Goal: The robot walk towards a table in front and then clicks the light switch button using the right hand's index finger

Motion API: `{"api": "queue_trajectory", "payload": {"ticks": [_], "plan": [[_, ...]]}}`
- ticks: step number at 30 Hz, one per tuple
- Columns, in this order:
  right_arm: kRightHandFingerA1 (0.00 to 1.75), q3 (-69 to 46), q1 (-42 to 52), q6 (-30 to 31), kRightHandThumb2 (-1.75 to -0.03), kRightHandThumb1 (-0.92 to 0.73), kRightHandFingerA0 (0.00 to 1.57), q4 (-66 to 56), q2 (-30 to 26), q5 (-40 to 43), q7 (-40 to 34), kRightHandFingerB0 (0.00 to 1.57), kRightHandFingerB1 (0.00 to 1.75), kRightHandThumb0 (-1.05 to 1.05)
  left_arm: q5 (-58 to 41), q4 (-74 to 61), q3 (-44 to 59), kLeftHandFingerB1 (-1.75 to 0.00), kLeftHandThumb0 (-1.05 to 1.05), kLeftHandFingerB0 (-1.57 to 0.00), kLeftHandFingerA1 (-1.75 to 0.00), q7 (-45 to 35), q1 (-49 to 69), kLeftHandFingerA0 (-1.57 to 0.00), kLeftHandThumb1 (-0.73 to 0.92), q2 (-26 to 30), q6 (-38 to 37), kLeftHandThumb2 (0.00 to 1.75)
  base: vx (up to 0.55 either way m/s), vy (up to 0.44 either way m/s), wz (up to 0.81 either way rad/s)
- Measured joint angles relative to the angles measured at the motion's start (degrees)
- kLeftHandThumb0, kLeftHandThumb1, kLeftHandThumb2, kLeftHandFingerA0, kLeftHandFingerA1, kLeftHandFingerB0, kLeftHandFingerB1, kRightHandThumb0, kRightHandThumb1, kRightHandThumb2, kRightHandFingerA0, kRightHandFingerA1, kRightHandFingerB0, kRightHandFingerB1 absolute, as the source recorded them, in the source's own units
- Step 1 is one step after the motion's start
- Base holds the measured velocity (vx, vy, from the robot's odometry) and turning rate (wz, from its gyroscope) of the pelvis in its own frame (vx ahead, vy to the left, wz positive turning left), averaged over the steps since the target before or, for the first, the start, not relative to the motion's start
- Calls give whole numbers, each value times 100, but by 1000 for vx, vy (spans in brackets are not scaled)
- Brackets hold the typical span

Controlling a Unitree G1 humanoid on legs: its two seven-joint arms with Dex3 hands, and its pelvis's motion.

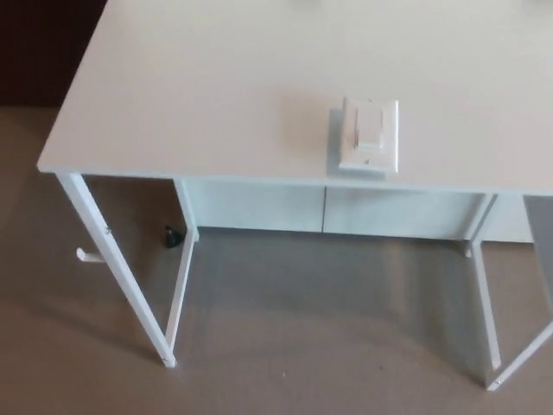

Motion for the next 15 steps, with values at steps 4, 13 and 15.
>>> {"api": "queue_trajectory", "payload": {"ticks": [4, 13, 15], "plan": [[47, 20, 35, -20, -53, -38, 94, -15, 0, -38, -58, 71, 42, -65, 68, 0, -71, -36, -21, -33, -43, 0, 22, -45, 61, -6, -96, 58, 141, 78, -18], [47, 104, 54, -15, -54, -39, 92, -120, 40, -89, -119, 70, 42, -64, 208, 3, -138, -36, -23, -33, -43, 27, 16, -46, 61, 68, -245, 58, 228, 147, -6], [52, 122, 51, -15, -69, -32, 88, -124, 39, -110, -135, 66, 48, -69, 232, 6, -141, -36, -22, -33, -43, 44, 16, -46, 61, 77, -261, 58, 145, 22, 9]]}}
